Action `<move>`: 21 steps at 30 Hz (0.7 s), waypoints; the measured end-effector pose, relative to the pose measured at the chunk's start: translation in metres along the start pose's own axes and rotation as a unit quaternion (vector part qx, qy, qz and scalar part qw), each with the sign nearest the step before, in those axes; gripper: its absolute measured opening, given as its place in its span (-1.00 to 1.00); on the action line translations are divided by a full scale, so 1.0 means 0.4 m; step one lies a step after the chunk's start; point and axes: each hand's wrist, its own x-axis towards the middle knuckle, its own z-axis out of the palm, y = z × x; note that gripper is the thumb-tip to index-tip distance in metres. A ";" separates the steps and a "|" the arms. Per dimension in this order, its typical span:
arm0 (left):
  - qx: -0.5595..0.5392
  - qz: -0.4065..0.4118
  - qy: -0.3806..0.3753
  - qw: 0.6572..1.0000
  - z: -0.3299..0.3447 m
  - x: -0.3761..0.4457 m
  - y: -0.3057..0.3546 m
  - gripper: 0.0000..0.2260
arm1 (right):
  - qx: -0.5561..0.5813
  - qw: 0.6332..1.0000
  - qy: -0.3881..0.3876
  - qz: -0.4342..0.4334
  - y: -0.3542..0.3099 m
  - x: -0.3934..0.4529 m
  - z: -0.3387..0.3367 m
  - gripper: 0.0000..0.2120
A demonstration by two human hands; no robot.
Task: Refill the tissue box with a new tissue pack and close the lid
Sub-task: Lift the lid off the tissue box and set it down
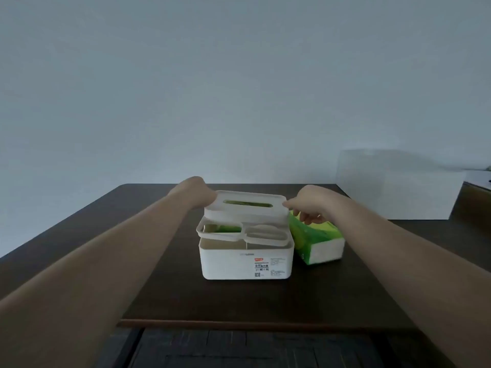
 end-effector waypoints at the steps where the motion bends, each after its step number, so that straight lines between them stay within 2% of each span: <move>1: 0.005 -0.003 -0.005 1.000 0.002 -0.003 -0.003 -0.92 | -0.003 1.000 -0.006 -0.003 -0.001 -0.001 0.005 -0.72; 5: 0.009 -0.010 -0.031 0.999 0.010 -0.004 -0.013 -0.97 | -0.002 1.000 -0.004 0.004 -0.012 0.002 0.025 -0.77; 10: -0.026 -0.007 -0.043 0.999 0.010 -0.008 -0.028 -0.93 | 0.018 1.000 0.006 0.003 -0.013 0.017 0.035 -0.84; 15: -0.070 0.000 -0.002 0.998 -0.007 -0.006 -0.030 -0.83 | 0.042 0.998 0.042 -0.018 -0.021 0.029 0.034 -0.86; 21: -0.115 -0.004 0.047 0.992 -0.058 0.011 -0.065 -0.95 | 0.078 0.992 0.084 -0.054 -0.081 0.045 0.040 -0.91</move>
